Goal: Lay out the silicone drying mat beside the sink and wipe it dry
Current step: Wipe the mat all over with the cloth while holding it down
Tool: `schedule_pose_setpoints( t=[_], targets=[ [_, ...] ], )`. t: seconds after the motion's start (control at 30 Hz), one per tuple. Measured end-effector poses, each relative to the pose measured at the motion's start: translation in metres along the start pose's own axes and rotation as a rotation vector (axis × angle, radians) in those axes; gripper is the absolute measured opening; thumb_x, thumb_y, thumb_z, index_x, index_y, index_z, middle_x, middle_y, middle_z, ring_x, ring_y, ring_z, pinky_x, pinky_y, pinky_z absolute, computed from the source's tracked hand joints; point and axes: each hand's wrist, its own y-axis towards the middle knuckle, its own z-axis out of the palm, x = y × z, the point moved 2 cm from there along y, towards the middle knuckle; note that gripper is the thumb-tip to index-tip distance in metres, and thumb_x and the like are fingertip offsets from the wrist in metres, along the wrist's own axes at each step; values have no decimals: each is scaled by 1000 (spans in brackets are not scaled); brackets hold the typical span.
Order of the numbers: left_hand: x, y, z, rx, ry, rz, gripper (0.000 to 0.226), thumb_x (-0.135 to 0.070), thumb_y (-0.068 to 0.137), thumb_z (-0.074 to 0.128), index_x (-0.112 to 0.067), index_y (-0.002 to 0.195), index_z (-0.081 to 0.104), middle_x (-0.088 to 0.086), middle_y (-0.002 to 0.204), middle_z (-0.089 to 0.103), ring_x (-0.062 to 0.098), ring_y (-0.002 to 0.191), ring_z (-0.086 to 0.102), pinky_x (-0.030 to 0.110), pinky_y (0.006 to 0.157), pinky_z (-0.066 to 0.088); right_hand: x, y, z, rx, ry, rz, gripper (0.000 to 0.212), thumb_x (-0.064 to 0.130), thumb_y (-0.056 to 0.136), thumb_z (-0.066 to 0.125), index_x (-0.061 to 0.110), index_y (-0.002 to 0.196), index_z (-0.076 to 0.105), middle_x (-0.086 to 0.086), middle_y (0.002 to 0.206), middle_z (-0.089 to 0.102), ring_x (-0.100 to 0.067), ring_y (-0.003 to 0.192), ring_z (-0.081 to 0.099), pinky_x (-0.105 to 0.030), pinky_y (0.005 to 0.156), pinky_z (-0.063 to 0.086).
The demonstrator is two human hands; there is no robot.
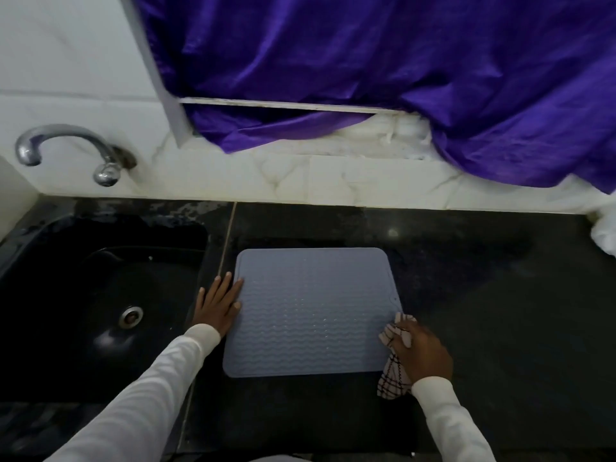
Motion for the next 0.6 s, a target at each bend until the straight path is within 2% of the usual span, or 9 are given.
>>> schedule_pose_setpoints(
  t=[0.13, 0.2, 0.27, 0.37, 0.47, 0.53, 0.6],
  targets=[
    [-10, -9, -4, -10, 92, -31, 57, -50, 92, 4, -40, 145, -15, -5, 159, -12, 17, 146, -12, 48, 115, -7, 56, -19, 9, -43, 76, -198, 46, 43, 84, 67, 31, 127, 59, -1, 126, 61, -22, 110, 60, -37, 89, 50],
    [-8, -11, -6, -30, 88, -40, 60, -53, 85, -3, -41, 143, -17, -6, 159, -11, 16, 146, -12, 46, 114, -9, 93, -30, 28, 56, 149, -286, 43, 39, 85, 66, 31, 127, 59, 4, 128, 59, -19, 115, 58, -34, 96, 46],
    [-7, -9, -4, -30, 70, -22, 57, -51, 92, 2, -40, 145, -15, -6, 159, -13, 15, 145, -14, 45, 114, -12, 126, -42, 53, 157, 159, -358, 43, 40, 88, 64, 33, 129, 57, 9, 129, 56, -14, 118, 55, -30, 99, 42],
    [-5, -9, 0, -61, 67, 3, 61, -53, 85, -6, -40, 143, -17, -5, 159, -13, 15, 145, -15, 45, 113, -13, 172, -57, 96, 215, 84, -539, 37, 44, 89, 59, 35, 125, 58, 10, 128, 57, -11, 117, 55, -23, 97, 43],
    [-3, -8, 4, -85, 77, 29, 63, -52, 83, -10, -39, 144, -17, -5, 159, -13, 15, 145, -16, 43, 111, -17, 207, -74, 134, 339, -54, -651, 40, 44, 93, 48, 32, 132, 53, 6, 135, 52, -14, 119, 53, -26, 98, 41],
    [-3, -8, 4, -108, 85, 39, 62, -50, 85, -8, -37, 146, -13, -4, 159, -12, 13, 144, -18, 42, 110, -20, 215, -83, 155, 365, -131, -679, 47, 45, 95, 41, 32, 140, 43, 4, 143, 46, -16, 121, 52, -27, 98, 41],
    [-1, -8, 5, -121, 88, 51, 59, -47, 91, -1, -35, 149, -9, -3, 159, -11, 12, 142, -20, 41, 109, -24, 214, -85, 166, 369, -186, -634, 49, 44, 95, 42, 32, 142, 40, 2, 142, 48, -18, 116, 56, -28, 94, 45]
  ],
)
